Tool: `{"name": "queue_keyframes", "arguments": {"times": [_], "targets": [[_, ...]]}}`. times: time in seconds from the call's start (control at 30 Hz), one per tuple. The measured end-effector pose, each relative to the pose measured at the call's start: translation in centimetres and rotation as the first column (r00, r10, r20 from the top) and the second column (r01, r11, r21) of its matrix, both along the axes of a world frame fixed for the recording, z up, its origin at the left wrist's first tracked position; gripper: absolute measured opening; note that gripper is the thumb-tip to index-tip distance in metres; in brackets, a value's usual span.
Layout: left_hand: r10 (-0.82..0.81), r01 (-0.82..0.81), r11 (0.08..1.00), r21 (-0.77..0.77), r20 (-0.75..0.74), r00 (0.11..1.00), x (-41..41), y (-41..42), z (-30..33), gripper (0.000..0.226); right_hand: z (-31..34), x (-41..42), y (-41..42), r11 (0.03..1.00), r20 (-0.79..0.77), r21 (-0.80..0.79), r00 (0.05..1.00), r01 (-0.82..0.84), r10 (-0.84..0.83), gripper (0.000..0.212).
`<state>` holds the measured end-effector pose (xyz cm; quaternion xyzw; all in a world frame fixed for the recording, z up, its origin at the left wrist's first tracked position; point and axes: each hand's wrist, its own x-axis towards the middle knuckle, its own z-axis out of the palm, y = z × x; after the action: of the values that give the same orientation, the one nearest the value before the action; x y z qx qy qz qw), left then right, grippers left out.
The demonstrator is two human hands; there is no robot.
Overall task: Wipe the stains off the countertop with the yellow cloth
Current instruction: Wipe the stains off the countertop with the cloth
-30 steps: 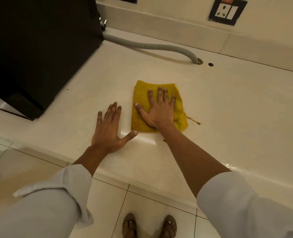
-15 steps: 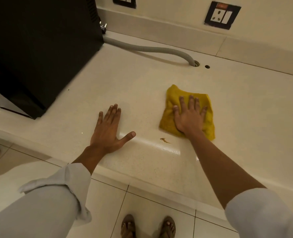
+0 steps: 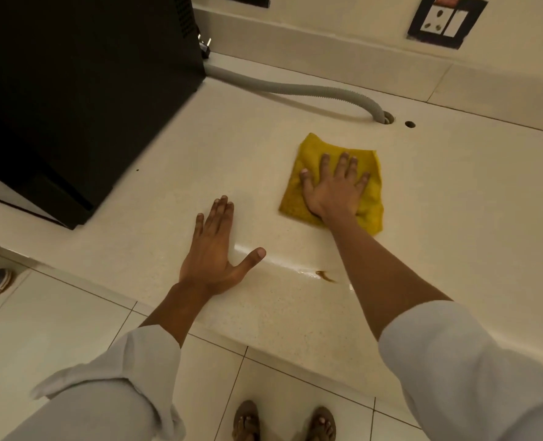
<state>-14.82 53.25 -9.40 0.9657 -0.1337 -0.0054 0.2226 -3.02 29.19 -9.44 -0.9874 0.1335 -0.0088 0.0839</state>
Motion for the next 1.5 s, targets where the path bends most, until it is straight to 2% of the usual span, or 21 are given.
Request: {"name": "queue_keyframes", "arguments": {"times": [0.23, 0.4, 0.6, 0.93, 1.03, 1.23, 1.37, 1.5], "targets": [[0.012, -0.001, 0.973, -0.23, 0.046, 0.999, -0.1, 0.3, 0.0, 0.103, -0.2, -1.3, 7.2, 0.997, 0.011, -0.002, 0.997, -0.077, 0.077, 0.082], [0.095, -0.069, 0.902, -0.427, 0.041, 0.995, -0.1, 0.9, 0.3, 0.088, 0.0, -4.9, 10.2, 0.994, 0.023, 0.042, 0.995, -0.098, 0.097, 0.082], [0.107, -0.083, 0.864, -0.496, 0.02, 0.994, -0.3, 1.4, 0.5, 0.087, 0.0, -9.5, 11.7, 0.993, 0.034, 0.051, 0.994, -0.105, 0.104, 0.085], [0.016, -0.011, 0.92, -0.392, 0.011, 1.0, -0.8, 1.7, 0.3, 0.092, -0.3, -15.2, 11.1, 0.993, 0.089, 0.071, 0.992, -0.093, 0.087, 0.082], [-0.015, 0.015, 0.957, -0.289, 0.004, 1.0, -1.0, 1.5, 0.2, 0.095, -0.2, -16.8, 10.2, 0.995, 0.09, 0.071, 0.994, -0.073, 0.067, 0.082], [-0.043, 0.042, 0.993, -0.106, -0.01, 0.999, -1.1, 1.2, 0.3, 0.119, 0.0, -19.9, 7.5, 0.997, 0.082, 0.078, 0.997, -0.004, -0.002, 0.082], [-0.044, 0.044, 0.999, -0.029, -0.019, 0.999, -1.2, 1.0, 0.5, 0.122, 0.1, -22.0, 4.9, 0.996, 0.086, 0.077, 0.994, 0.053, -0.06, 0.081], [-0.051, 0.052, 0.999, 0.017, -0.031, 0.998, -1.4, 0.7, 0.7, 0.115, 0.1, -23.9, 1.5, 0.992, 0.065, 0.055, 0.991, 0.109, -0.113, 0.082]]}}
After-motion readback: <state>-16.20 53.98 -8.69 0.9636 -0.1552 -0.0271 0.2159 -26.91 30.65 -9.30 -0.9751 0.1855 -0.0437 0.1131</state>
